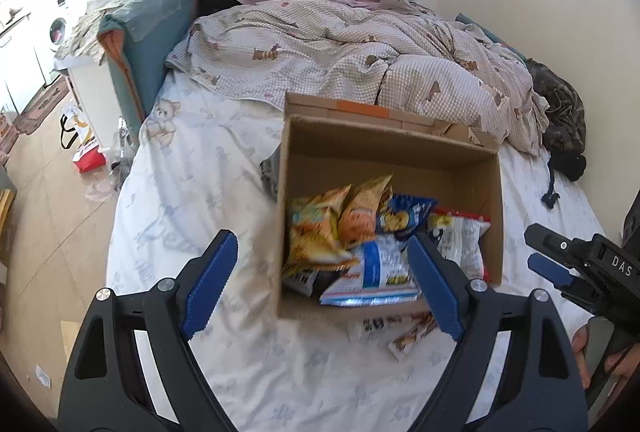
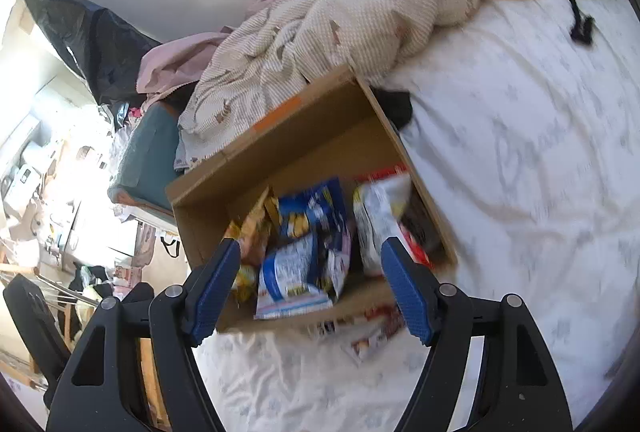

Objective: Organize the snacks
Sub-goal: 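Withdraw both tools from the box toward the packets on the sheet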

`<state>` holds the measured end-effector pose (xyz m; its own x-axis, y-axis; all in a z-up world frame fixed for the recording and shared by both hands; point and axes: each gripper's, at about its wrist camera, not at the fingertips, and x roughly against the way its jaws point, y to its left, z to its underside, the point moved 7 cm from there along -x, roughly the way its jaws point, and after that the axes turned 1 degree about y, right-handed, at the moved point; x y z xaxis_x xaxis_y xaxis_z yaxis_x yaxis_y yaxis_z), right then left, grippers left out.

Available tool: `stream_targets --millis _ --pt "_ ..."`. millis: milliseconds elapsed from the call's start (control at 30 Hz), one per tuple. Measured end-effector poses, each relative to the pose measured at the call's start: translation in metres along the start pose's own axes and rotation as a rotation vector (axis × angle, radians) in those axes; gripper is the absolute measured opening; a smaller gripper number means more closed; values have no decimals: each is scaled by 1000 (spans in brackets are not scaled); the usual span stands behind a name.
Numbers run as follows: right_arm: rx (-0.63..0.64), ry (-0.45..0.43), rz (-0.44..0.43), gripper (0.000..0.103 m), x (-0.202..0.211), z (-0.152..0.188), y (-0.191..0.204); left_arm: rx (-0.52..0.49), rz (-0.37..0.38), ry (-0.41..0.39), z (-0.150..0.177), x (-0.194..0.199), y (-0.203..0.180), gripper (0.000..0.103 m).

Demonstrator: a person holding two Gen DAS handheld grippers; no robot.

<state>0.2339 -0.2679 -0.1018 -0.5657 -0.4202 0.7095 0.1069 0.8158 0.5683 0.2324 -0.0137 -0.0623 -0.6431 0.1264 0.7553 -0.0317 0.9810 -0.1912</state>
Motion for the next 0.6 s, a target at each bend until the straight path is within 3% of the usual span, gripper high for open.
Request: stream_targets --millis 367,600 --pt "-24 60 50 76 8 50 -20 27 -21 21 33 21 19 85" --pt "-51 109 65 76 5 74 -34 24 -25 111 64 15 21 85"
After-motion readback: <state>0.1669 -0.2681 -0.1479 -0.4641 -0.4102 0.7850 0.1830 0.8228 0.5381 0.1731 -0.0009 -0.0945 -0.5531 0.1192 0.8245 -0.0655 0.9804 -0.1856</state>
